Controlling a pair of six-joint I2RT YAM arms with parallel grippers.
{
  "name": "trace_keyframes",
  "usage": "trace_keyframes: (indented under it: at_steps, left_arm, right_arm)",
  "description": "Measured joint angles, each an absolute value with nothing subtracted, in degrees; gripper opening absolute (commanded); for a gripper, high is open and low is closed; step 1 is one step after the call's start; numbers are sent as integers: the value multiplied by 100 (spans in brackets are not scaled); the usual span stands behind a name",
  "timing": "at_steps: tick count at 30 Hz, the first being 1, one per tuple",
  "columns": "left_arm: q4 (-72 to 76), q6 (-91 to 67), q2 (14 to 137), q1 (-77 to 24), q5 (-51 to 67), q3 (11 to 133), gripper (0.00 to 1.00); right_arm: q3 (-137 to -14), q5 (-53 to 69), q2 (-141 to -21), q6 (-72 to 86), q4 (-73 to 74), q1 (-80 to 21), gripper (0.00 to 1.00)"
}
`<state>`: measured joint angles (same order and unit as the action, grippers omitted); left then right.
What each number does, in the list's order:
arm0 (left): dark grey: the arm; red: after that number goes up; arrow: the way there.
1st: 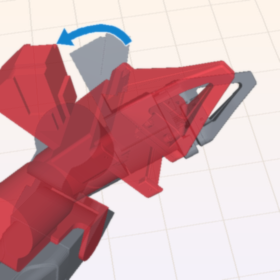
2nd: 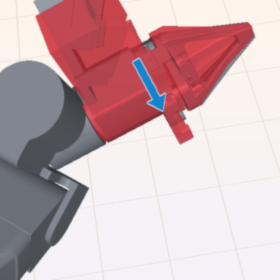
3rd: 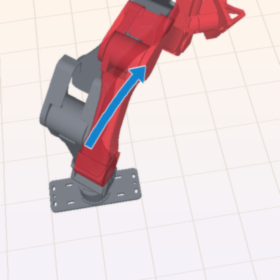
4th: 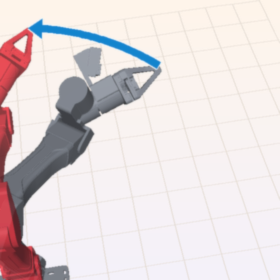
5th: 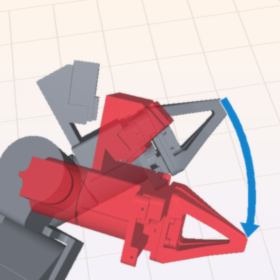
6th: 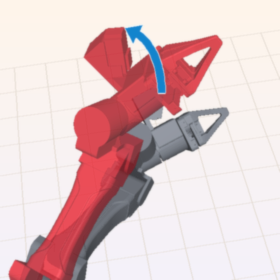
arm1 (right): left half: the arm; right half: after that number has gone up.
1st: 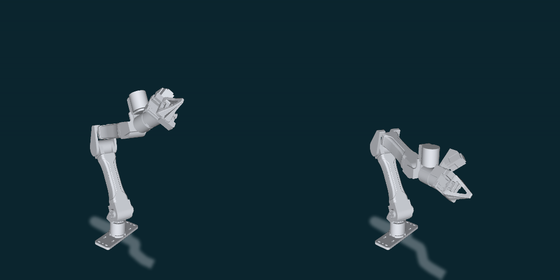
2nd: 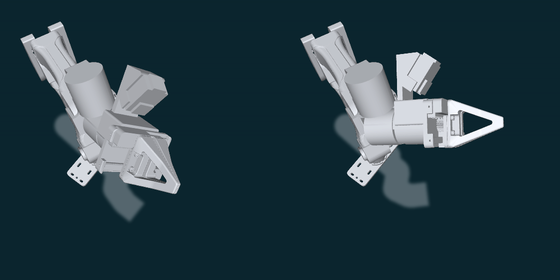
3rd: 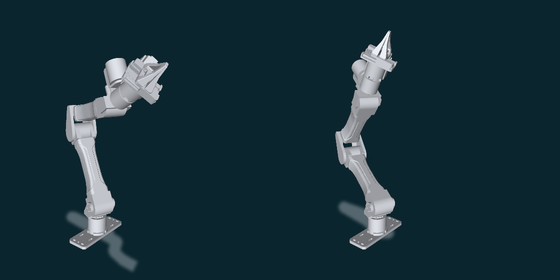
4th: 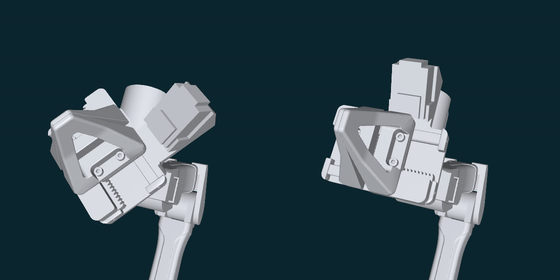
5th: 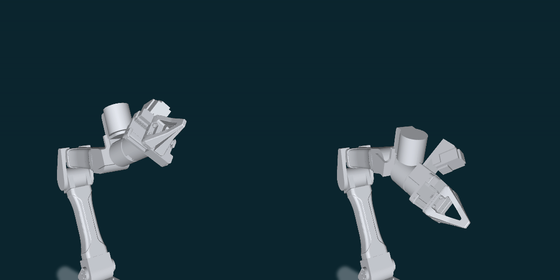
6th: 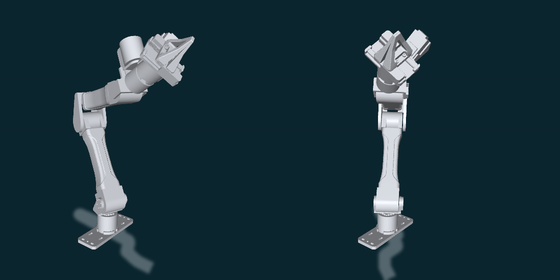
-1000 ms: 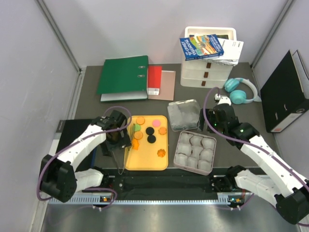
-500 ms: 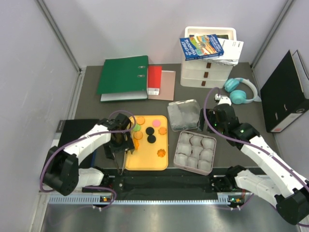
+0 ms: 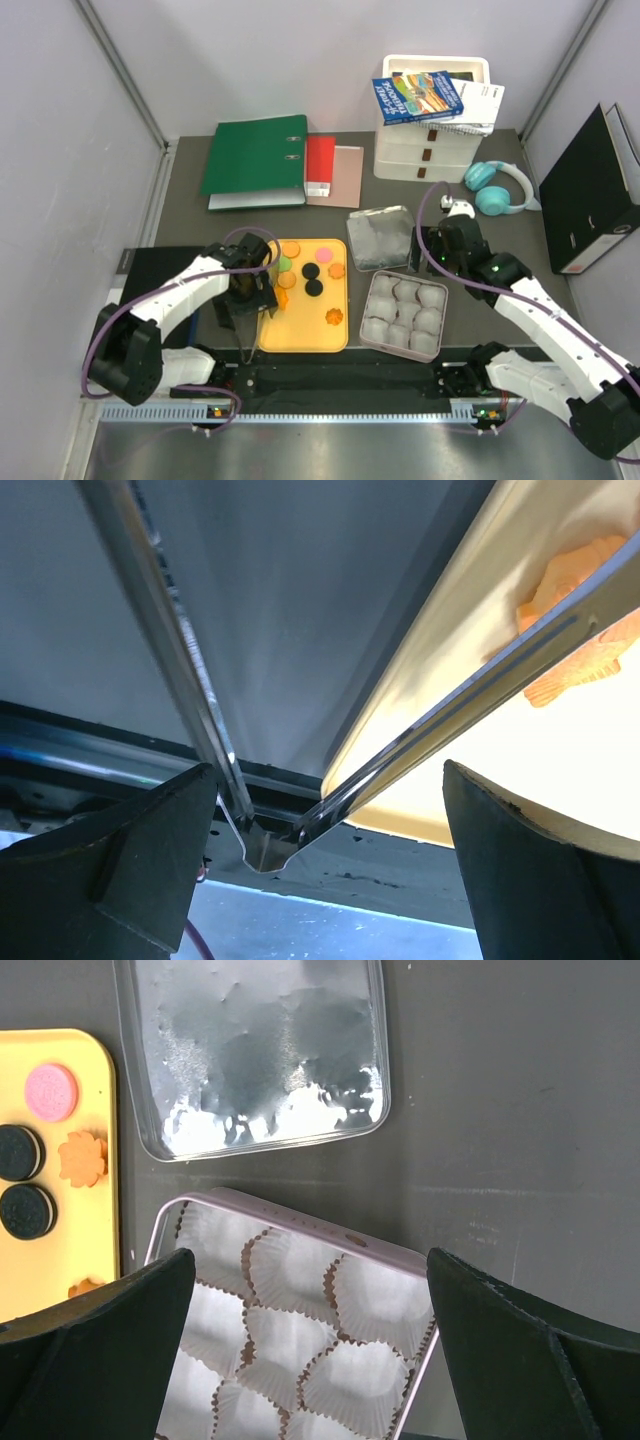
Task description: Pack the cookies
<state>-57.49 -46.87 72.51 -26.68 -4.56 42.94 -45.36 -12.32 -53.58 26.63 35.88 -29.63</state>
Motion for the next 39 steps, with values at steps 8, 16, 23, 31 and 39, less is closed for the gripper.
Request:
trace_keyframes:
  at_steps: [8,16,23,31,39]
  left_arm:
    - [-6025,-4676,6932,-2668,-692,4591,99]
    - [-6156,-4700,6941,-2670,-683,4355,99]
    - [-6154,-4729,7164,-2668,-580,4246,99]
    - [-5843,-4764,7623,-2670,-220,4058,99]
    - [-5524,-4775,7977,-2670,-152,4058,81]
  right_arm:
    - [-4536,-1203,-5487,2663,3511,-2963,99]
    - [-4536,-1166,-5616,2663,3509,-2963,99]
    - [-4536,-1168,-5616,2665,3505,-2963,99]
    - [-4536,-1179,-5616,2668,3492,-2963,99]
    - [-4536,-1229,-5616,2668,3485,-2963,99]
